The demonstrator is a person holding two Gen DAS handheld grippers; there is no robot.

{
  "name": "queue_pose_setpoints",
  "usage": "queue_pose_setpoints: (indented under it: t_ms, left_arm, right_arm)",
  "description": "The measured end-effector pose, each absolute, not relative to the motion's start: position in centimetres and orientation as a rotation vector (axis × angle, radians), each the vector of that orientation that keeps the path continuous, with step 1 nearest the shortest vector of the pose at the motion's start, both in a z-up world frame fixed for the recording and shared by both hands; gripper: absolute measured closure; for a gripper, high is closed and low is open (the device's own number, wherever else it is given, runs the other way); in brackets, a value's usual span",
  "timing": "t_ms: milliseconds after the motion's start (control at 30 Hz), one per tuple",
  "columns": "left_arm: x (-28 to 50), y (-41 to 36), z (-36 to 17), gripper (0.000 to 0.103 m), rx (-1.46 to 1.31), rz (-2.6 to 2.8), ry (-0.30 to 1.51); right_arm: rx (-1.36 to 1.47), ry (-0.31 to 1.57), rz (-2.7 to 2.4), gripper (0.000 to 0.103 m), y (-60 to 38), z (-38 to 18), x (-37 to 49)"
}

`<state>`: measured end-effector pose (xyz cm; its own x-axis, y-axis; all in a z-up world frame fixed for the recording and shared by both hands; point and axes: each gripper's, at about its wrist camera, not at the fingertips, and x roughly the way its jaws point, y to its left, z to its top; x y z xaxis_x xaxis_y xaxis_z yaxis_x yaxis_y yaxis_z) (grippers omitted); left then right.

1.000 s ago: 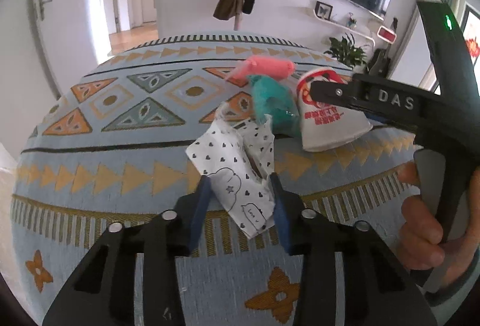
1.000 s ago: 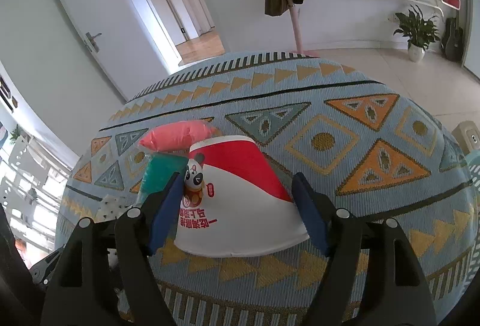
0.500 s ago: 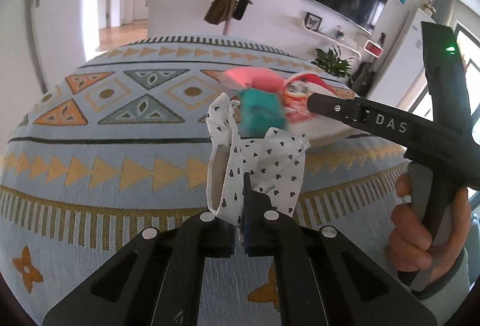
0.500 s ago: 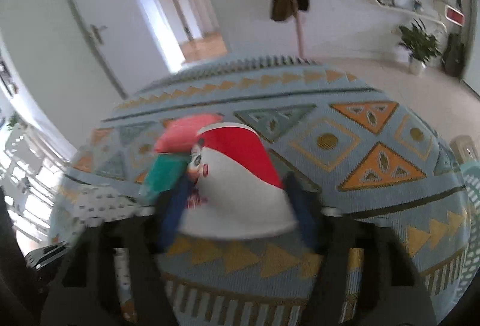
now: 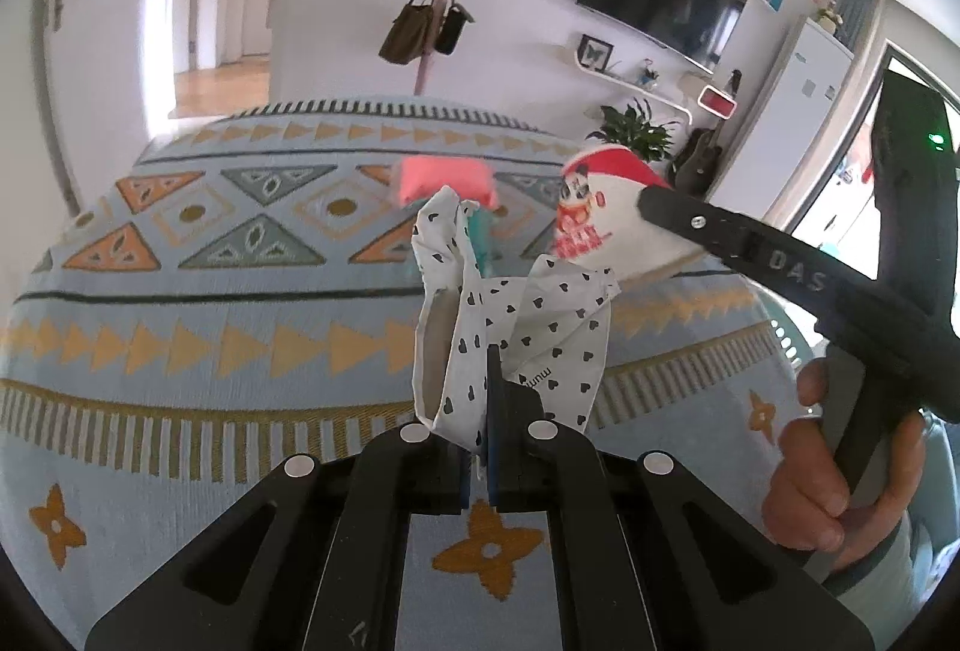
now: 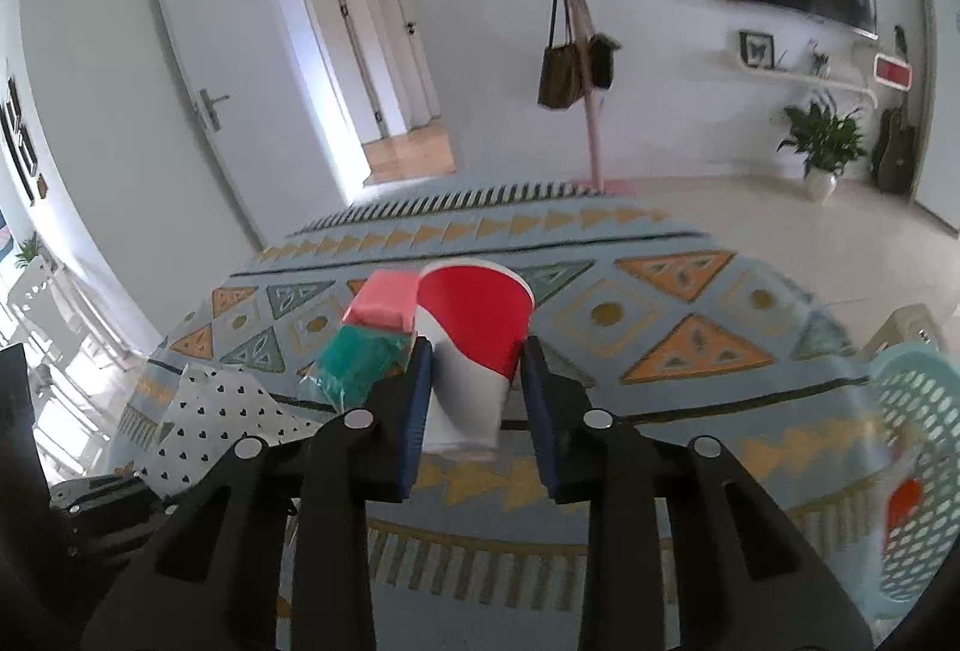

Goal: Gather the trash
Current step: 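Lift the napkin with the left tool while the right tool lifts the paper cup, then carry the napkin and paper cup over the teal basket and open both tools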

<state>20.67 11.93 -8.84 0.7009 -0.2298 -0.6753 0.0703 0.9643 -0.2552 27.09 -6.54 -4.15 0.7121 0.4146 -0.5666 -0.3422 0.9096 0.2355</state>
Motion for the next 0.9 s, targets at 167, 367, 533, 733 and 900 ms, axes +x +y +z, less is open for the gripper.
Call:
queue_pose_setpoints:
  t_ms: [167, 367, 533, 733, 900]
  left_arm:
    - [21.1, 10.2, -8.0, 0.101, -0.187, -0.186, 0.762]
    - [21.2, 9.2, -8.4, 0.101, -0.181, -0.185, 0.769]
    - [21.1, 10.1, -8.8, 0.101, -0.188, -0.163, 0.779]
    - [21.4, 10.1, -8.2, 0.101, -0.188, -0.161, 0.776]
    - [22.4, 7.5, -5.5, 0.101, -0.134, -0.207, 0.724]
  right_arm:
    - [0.124, 0.634, 0.413, 0.082, -8.8, -2.9, 26.6]
    - [0.084, 0.714, 0.437, 0.081, -8.4, -4.7, 27.0]
    - [0.099, 0.752, 0.475, 0.08, -7.4, -6.0, 27.1]
    - [0.076, 0.739, 0.454, 0.082, -6.9, -5.6, 26.9]
    - [0.146, 0.654, 0.425, 0.082, -10.3, -2.7, 26.0]
